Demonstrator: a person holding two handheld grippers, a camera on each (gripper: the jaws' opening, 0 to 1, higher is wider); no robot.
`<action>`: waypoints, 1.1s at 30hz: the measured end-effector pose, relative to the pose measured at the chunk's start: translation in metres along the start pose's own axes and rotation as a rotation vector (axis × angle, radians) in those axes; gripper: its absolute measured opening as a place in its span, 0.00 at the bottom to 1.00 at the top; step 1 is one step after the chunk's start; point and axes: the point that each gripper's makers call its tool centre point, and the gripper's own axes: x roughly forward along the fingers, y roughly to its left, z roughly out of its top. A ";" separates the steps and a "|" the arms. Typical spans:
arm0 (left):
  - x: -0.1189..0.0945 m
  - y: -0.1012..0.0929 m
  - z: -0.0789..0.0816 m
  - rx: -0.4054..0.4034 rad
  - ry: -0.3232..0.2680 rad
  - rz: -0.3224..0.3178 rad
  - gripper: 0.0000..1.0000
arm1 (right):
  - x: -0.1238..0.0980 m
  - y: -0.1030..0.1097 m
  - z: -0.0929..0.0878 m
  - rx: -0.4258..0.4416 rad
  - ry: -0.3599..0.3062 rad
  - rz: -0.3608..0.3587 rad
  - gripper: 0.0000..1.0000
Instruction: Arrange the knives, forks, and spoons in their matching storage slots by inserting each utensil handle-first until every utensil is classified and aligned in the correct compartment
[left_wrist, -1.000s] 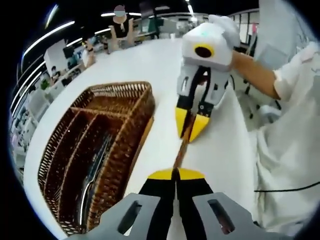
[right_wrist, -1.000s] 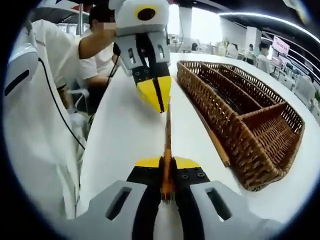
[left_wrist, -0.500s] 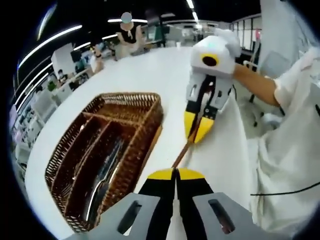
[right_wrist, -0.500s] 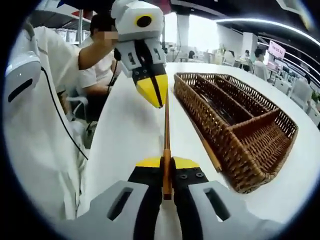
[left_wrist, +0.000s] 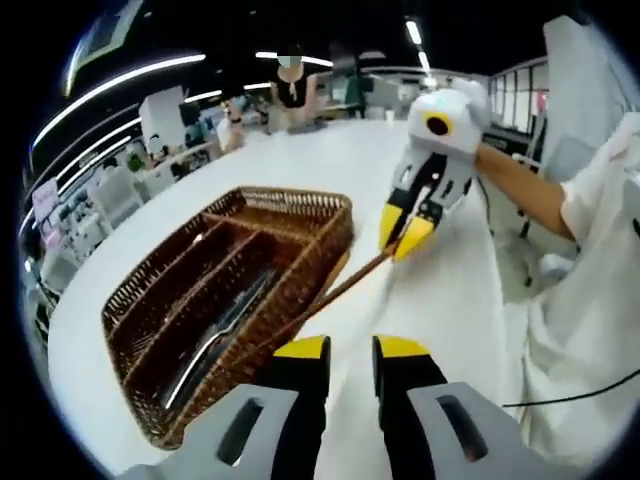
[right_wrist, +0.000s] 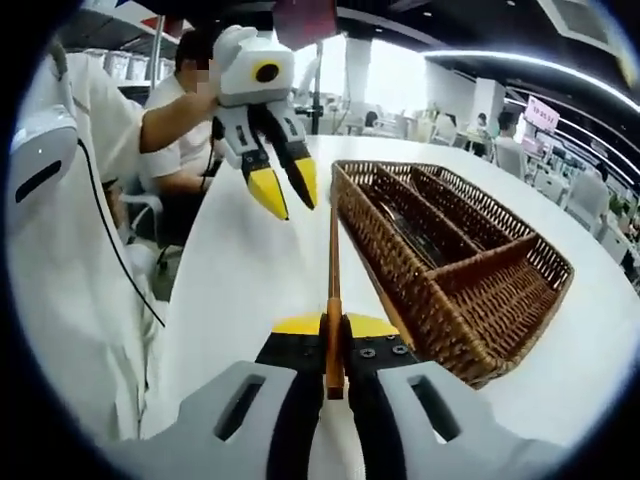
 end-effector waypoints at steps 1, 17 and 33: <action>-0.001 -0.001 0.000 0.004 -0.018 0.003 0.21 | -0.001 -0.003 0.002 -0.001 -0.011 -0.011 0.05; 0.002 -0.009 -0.022 -0.028 -0.045 0.052 0.43 | -0.014 -0.028 0.015 0.061 -0.091 -0.134 0.05; -0.001 -0.004 -0.017 -0.068 -0.104 0.089 0.48 | -0.027 -0.056 0.032 0.097 -0.147 -0.271 0.05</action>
